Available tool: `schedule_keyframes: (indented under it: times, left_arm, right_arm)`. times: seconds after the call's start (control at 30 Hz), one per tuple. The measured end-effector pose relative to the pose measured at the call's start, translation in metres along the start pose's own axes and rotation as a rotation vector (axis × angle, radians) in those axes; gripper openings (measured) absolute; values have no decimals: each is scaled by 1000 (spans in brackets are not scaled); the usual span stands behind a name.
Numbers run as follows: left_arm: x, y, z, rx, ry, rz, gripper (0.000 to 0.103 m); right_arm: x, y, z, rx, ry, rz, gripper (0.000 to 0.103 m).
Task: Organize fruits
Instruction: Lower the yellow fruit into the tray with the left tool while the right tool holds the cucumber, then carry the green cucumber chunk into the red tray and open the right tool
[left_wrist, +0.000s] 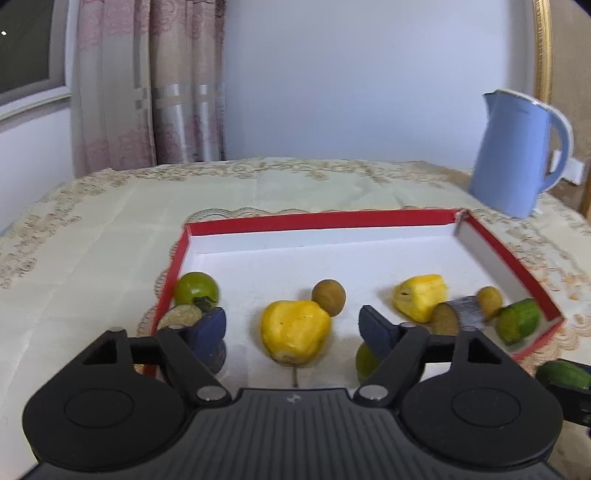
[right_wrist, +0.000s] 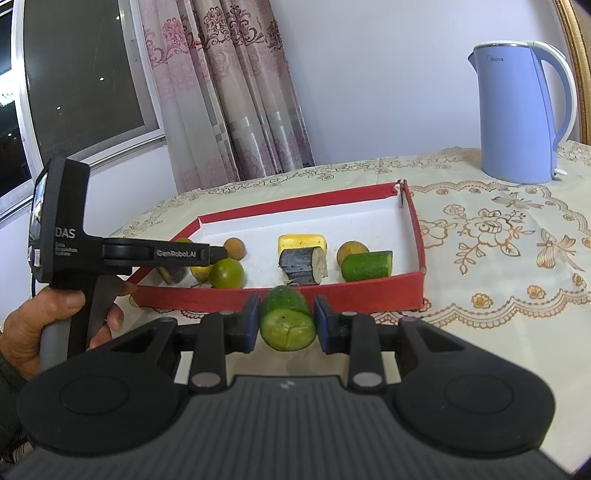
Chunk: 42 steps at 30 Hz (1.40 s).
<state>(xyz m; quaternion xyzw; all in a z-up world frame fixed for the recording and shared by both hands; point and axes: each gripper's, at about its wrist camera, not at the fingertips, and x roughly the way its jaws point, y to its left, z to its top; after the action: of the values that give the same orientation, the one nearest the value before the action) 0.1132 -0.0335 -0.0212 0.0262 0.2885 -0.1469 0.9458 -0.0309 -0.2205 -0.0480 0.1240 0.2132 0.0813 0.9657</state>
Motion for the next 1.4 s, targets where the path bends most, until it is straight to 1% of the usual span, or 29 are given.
schedule_keyframes:
  times: [0.13,0.23,0.33,0.4,0.5,0.6,0.7,0.9,1.03,1.13,1.2,1.33,1.4]
  left_arm:
    - [-14,-5,-5,44,-26,27,79]
    - [-33,-3,-13,23,-56,11,79]
    - [-50,3,-23,-5,-80,16,79]
    - [-57,6,-27,-20,-85,7,79]
    - [-57,10,-31,-31,-85,17,80]
    - [-55,14,-33,-48,-81,-7,80]
    - [-57,17,-35,-64,-92,-15,80]
    - [-66,22,-38,-76,-174,31,80]
    - [-64,24,-39,-82,-169,32,80]
    - [-61,25,-40,-88,-156,29,80]
    - [-60,28,-40,-103,-158,28,80]
    - [-61,33,-41,-121,-174,67,80]
    - [-62,34,-40,-121,-187,88,80]
  right_arm:
    - [0,0,0,1,0,0,29]
    - [1,0,0,0,-1,-1,29]
    - [1,0,0,1,0,-2,29]
    - [1,0,0,1,-1,-3,29]
    - [3,0,0,0,7,-6,29]
    - [2,1,0,-4,5,-17,29]
    - [2,7,1,-34,-8,-36,29]
    - [13,29,18,-139,-13,-59,29]
    - [35,49,37,-243,-14,-77,29]
    - [63,57,51,-272,28,-77,29]
    - [83,62,57,-303,51,-92,29]
    - [122,63,64,-314,117,-106,29]
    - [133,64,63,-331,130,-115,30]
